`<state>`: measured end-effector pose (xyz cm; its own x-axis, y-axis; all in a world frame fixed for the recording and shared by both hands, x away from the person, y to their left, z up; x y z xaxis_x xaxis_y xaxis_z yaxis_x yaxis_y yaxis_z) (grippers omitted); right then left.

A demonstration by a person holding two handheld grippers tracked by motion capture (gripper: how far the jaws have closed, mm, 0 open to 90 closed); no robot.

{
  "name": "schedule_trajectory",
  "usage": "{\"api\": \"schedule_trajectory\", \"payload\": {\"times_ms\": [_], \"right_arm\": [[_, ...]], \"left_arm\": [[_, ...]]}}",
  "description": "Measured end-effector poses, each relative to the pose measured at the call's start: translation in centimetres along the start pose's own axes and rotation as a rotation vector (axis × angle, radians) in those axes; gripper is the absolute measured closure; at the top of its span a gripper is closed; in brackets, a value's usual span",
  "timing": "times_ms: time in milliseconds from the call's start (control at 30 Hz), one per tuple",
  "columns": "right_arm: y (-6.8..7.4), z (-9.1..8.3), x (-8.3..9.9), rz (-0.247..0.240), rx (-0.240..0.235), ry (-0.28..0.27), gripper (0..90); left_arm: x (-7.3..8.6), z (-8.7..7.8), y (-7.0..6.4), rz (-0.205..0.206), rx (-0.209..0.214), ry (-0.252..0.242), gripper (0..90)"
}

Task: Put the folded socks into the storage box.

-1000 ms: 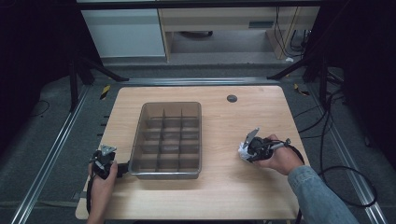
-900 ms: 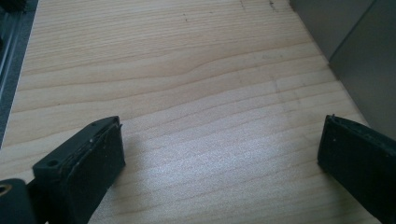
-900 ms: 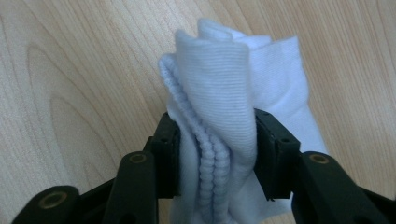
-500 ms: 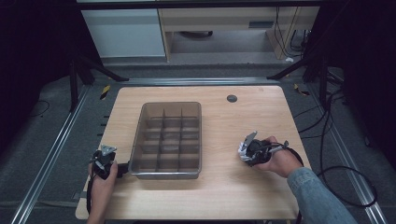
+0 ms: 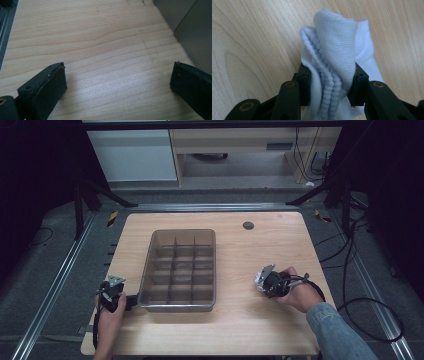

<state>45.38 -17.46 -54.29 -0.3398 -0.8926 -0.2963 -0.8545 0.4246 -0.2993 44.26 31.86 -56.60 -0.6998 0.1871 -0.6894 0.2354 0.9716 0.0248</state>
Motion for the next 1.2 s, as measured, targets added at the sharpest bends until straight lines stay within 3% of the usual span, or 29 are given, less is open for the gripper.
{"api": "schedule_trajectory", "payload": {"times_ms": [333,467,533,667,933,1200], "right_arm": [[-0.1,-0.1,0.1,0.016,0.024,-0.021,71.6],[-0.5,-0.4,0.1,0.059,-0.010,-0.050,72.9],[-1.1,-0.9,0.0,0.112,-0.029,-0.083,73.2],[-1.7,-2.0,-0.4,0.147,-0.049,-0.121,73.2],[-1.9,-3.4,-1.7,0.143,-0.080,-0.126,73.0],[-1.9,-4.5,-3.3,0.109,-0.102,-0.122,72.9]], "left_arm": [[0.0,0.0,-0.1,0.002,0.001,0.000,0.0],[0.0,0.0,-0.1,0.002,0.001,0.000,0.0],[0.0,0.0,-0.1,0.002,0.001,0.000,0.0],[0.0,0.0,-0.1,0.002,0.001,0.000,0.0],[0.0,0.0,-0.1,0.003,0.003,0.000,0.0],[0.0,0.0,-0.1,0.004,0.004,0.000,0.0]]}}
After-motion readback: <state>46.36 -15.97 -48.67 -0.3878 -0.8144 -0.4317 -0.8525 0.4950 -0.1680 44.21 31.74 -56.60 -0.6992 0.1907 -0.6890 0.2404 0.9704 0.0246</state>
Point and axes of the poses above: each handheld gripper's, and its own axes: z roughly forward along the jaws, x roughly out of its underside, y roughly to its left, the point moved 8 cm from there along z, roughly forward along the jaws, and after that the axes turned 2 degrees about y, right-handed, at the moved point
